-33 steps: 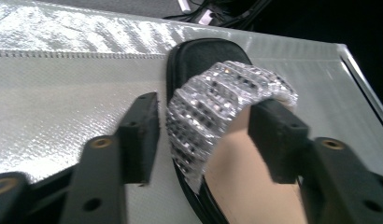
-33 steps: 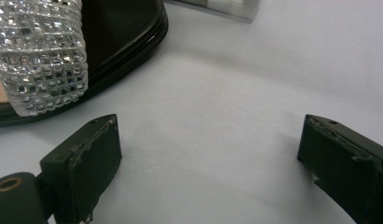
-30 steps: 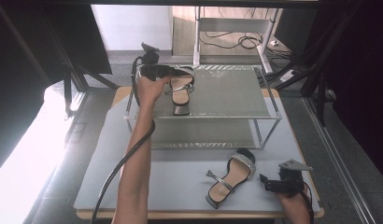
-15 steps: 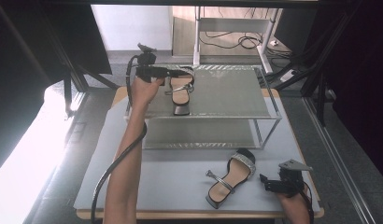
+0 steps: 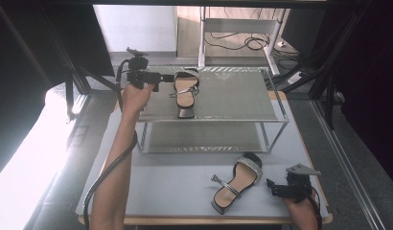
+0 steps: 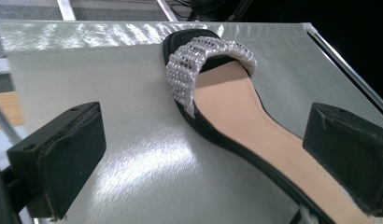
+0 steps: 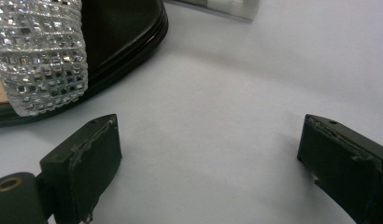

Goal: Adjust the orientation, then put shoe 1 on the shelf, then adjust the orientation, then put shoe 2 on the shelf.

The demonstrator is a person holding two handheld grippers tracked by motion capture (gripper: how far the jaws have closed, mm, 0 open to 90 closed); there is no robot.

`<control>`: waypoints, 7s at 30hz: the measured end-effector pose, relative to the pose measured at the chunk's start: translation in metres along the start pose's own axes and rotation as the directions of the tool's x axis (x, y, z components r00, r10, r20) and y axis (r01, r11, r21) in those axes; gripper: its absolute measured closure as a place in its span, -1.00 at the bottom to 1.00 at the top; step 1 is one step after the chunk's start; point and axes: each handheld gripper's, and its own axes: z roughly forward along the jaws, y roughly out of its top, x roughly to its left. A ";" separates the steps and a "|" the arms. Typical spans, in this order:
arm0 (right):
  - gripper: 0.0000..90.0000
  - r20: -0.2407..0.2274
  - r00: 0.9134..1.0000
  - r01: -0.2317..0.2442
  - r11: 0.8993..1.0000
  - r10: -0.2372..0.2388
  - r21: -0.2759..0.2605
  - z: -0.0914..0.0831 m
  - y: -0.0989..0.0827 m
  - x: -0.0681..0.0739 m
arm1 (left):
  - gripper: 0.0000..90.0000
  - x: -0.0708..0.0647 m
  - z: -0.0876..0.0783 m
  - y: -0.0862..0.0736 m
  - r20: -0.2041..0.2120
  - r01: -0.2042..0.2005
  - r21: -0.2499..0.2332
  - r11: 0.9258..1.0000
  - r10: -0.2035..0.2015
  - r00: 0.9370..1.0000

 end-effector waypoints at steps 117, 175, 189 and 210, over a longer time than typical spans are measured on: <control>-1.00 -0.027 1.000 0.017 1.000 -0.017 -0.014 0.001 0.007 0.002 | -1.00 -0.044 -0.023 -0.249 0.014 -0.295 0.026 0.955 0.295 0.955; -0.89 0.040 0.988 0.153 0.988 -0.151 -0.034 0.082 0.098 0.087 | -1.00 -0.038 0.018 -0.293 -0.102 -0.354 0.248 0.902 0.388 0.916; -0.73 -0.077 0.990 0.116 0.992 -0.119 -0.049 0.105 0.120 0.120 | -1.00 -0.038 0.018 -0.293 -0.102 -0.356 0.249 0.901 0.390 0.915; -0.70 -0.422 0.906 0.051 0.999 -0.038 0.020 0.075 0.095 0.118 | -1.00 -0.038 0.018 -0.294 -0.102 -0.356 0.249 0.901 0.390 0.915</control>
